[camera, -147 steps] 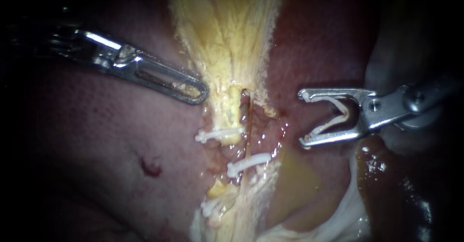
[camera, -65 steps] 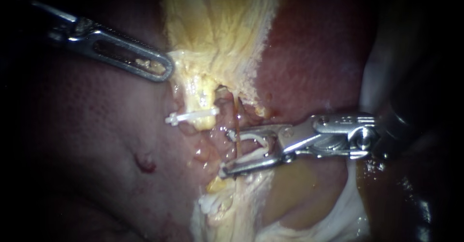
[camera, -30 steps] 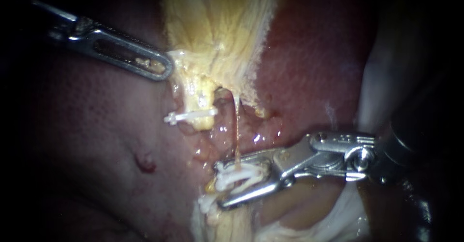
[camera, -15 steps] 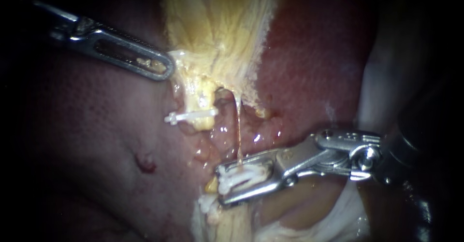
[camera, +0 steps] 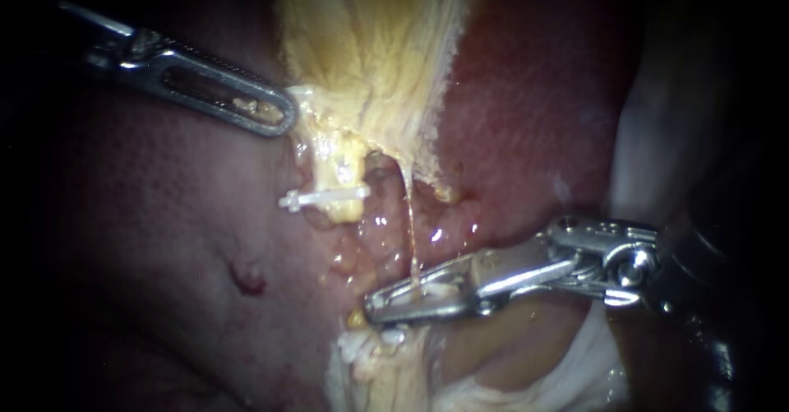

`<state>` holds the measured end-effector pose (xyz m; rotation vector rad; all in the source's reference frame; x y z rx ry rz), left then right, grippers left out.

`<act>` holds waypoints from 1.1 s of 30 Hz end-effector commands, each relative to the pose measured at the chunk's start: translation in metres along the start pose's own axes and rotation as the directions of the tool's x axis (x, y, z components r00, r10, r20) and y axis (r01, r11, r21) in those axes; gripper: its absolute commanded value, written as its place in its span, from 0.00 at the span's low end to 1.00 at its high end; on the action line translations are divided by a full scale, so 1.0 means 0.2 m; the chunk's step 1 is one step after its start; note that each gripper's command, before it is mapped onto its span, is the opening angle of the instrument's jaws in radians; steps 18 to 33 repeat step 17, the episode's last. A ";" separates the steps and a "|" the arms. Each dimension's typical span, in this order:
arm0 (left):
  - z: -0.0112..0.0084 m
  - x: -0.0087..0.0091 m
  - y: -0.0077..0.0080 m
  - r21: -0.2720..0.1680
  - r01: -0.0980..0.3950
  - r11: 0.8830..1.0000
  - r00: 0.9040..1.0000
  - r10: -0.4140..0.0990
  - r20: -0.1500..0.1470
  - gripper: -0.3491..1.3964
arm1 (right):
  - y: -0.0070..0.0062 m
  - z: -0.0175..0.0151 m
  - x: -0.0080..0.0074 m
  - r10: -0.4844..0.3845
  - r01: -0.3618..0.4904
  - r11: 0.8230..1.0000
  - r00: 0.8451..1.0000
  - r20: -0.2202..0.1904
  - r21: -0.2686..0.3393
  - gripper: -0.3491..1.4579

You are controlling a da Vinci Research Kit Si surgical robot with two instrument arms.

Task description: Clipping second clip right tube

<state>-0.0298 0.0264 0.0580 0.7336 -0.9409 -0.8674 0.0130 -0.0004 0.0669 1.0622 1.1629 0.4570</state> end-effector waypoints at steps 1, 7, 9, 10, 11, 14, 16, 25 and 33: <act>0.000 0.000 0.000 0.001 0.000 1.000 1.000 0.000 0.000 0.00 | 0.000 0.001 0.001 0.008 -0.008 1.000 1.000 0.000 0.012 0.00; 0.000 0.000 0.000 0.001 0.000 1.000 1.000 0.000 0.000 0.00 | -0.002 0.002 0.000 0.017 -0.018 1.000 0.999 0.037 0.004 0.00; 0.000 0.000 0.000 0.001 0.000 1.000 1.000 0.000 0.000 0.00 | -0.002 0.002 0.000 0.017 -0.017 1.000 0.999 0.040 0.003 0.00; 0.000 0.000 0.000 0.001 0.000 1.000 1.000 0.000 0.000 0.00 | -0.002 0.002 0.000 0.017 -0.017 1.000 0.999 0.040 0.003 0.00; 0.000 0.000 0.000 0.001 0.000 1.000 1.000 0.000 0.000 0.00 | -0.002 0.002 0.000 0.017 -0.017 1.000 0.999 0.040 0.003 0.00; 0.000 0.000 0.000 0.001 0.000 1.000 1.000 0.000 0.000 0.00 | -0.002 0.002 0.000 0.017 -0.017 1.000 0.999 0.040 0.003 0.00; 0.000 0.000 0.000 0.001 0.000 1.000 1.000 0.000 0.000 0.00 | -0.001 0.002 0.000 0.017 -0.017 1.000 0.999 0.042 0.006 0.00; 0.000 0.000 0.000 0.001 0.000 1.000 1.000 0.000 0.000 0.00 | -0.001 0.002 0.000 0.017 -0.017 1.000 0.999 0.042 0.006 0.00; 0.000 0.000 0.000 0.001 0.000 1.000 1.000 0.000 0.000 0.00 | -0.001 0.002 0.000 0.017 -0.017 1.000 0.999 0.042 0.006 0.00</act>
